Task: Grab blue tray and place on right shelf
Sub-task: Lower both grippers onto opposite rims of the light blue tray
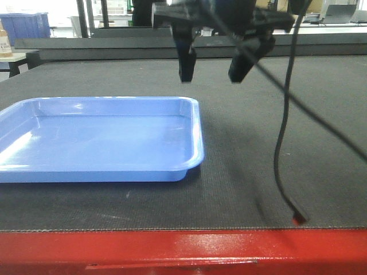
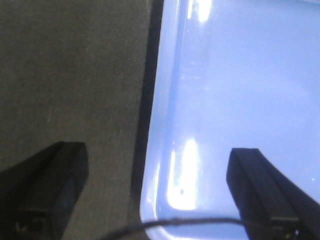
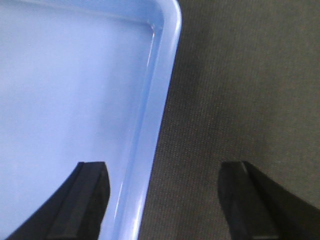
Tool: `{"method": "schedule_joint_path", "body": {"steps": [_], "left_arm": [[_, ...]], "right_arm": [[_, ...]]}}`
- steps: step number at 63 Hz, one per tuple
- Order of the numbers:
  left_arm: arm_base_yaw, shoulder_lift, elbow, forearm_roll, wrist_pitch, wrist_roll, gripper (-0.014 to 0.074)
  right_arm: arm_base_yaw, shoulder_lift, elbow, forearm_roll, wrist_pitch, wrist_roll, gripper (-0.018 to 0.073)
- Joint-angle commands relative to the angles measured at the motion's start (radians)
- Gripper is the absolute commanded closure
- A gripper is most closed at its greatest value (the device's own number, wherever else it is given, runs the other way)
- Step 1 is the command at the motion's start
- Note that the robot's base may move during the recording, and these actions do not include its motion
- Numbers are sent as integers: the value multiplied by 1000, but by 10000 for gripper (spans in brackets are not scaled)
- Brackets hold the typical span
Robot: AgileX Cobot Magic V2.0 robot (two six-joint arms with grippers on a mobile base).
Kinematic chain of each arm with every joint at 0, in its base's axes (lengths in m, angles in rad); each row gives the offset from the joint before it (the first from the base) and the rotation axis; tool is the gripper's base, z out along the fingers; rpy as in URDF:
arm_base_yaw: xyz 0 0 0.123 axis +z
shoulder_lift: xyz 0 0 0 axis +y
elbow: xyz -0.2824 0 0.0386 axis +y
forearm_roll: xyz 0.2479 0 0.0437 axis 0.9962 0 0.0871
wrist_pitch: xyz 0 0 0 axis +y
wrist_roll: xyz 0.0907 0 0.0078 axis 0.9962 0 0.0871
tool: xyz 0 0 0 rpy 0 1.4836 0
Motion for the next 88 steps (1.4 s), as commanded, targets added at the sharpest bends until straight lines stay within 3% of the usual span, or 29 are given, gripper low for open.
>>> {"method": "schedule_joint_path", "body": {"steps": [1,24,52,60,69,73,78,82,88], "left_arm": [[9,30,-64,-47,-28,36,124],[9,223,-126,-45,-63,98,124],[-17,304,-128,-53,-91,139,124],[-23,309,-128,-53,-91,139,137],[-24,309,-128,-53,-93,139,310],[-24,309,-128,-53,-93,139,455],[-24,309,-128,-53,-87,139,651],[-27,304,-135,-53,-65,139,620],[-34,278,-160,-53,-27,139,643]], "right_arm": [[-3,-22,-41,-24,-48,10,-10],[-3,77,-41,37,-127,39,-10],[-2,138,-41,40,-148,36,-8],[-2,142,-41,40,-138,36,93],[-2,142,-41,40,-124,36,384],[-2,142,-41,40,-114,36,522],[-2,137,-41,40,-100,36,499],[-2,123,-41,39,-89,36,503],[-7,85,-41,33,-87,36,503]]}}
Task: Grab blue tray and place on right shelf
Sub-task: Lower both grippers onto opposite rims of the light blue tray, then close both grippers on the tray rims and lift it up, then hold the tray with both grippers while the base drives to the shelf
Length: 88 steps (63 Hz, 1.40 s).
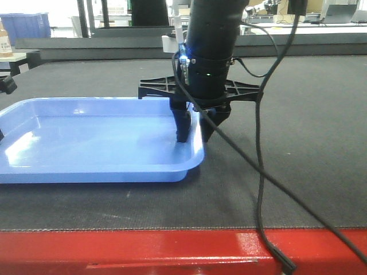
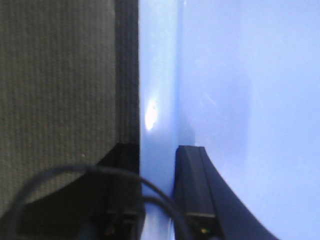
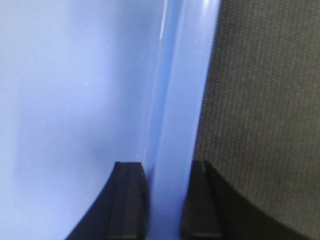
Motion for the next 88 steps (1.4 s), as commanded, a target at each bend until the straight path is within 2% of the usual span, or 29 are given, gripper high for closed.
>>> {"method": "schedule_joint_path", "body": {"steps": [1,12,25,35,45,50,56,65,88], "left_arm": [[-11,-75,-52,13,12,3,643],[-53,-177,-104,-21,61,-7,643],[-156,-323,-110,-7,106,-121,638],[-254,-393,-112,69,170,-249,638],[-381,-437,-175,179,259,-365,638],[-437,-441,-224,216,322,-397,638],[-487,-441,-276,222,369,-414,638],[-518,-441,-295,224,378,-436,638],[-520,-441,-295,241,405,-447,638]], "right_arm": [[-9,-111,-29,-38,-1,-11,503],[-39,-217,-29,-54,13,-24,503],[-75,-381,-29,-99,110,-119,503],[-81,-500,-25,-152,202,-178,503],[-81,-599,6,-169,268,-215,503],[-81,-635,37,-169,283,-228,503],[-81,-673,82,-169,302,-234,503],[-81,-729,147,-156,319,-234,503],[-81,-826,199,-133,314,-234,503]]}}
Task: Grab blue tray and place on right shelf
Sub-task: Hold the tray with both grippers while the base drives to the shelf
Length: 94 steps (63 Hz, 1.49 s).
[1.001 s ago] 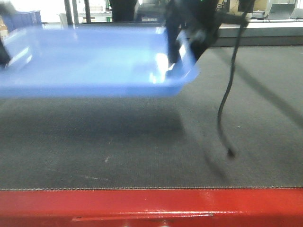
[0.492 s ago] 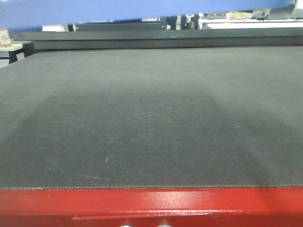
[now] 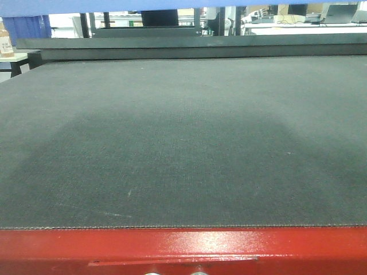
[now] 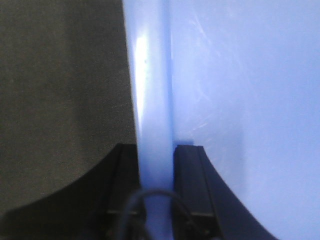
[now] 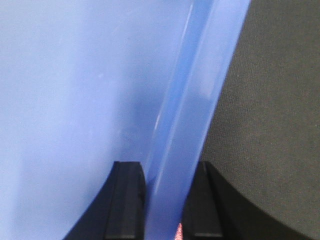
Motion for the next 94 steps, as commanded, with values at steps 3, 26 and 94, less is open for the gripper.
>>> {"method": "schedule_joint_path", "body": {"steps": [3,26,94], "left_arm": [[-9,-33,-33,37,9,24,638],[-9,-33,-33,37,11,26,645],[-9,-33,-33,37,11,26,645]], "right_arm": [[0,-40,-26,-36,-48,-43,503],[0,-40,-26,-36,-48,-43,503],[0,-36,-26,-36,-49,-43,503]]}}
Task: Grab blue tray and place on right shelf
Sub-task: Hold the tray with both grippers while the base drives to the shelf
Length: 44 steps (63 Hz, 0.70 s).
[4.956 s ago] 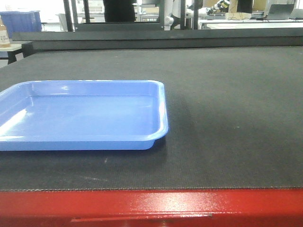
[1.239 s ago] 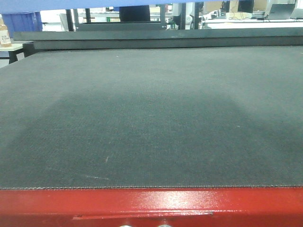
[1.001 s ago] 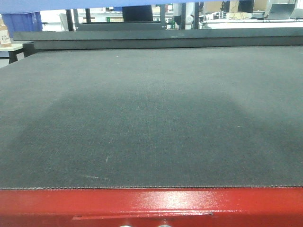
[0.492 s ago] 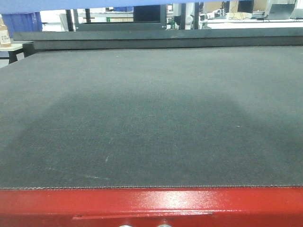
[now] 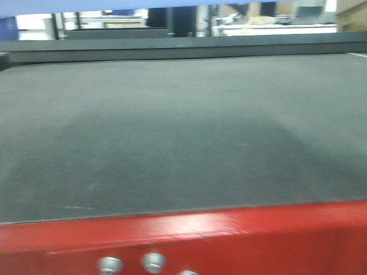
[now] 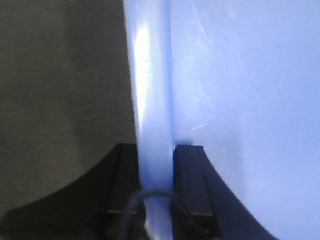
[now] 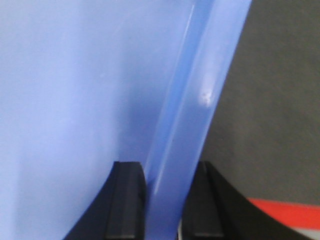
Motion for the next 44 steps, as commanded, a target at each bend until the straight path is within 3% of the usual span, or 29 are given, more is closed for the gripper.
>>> {"method": "schedule_joint_path", "body": {"steps": [1,44], "left_arm": [[-9,-33,-32,39,15,26,645],[-9,-33,-32,26,15,26,645]], "right_arm": [[0,-27,-27,-36,-49,-41,503],[0,-27,-27,-36,-49,-41,503]]}}
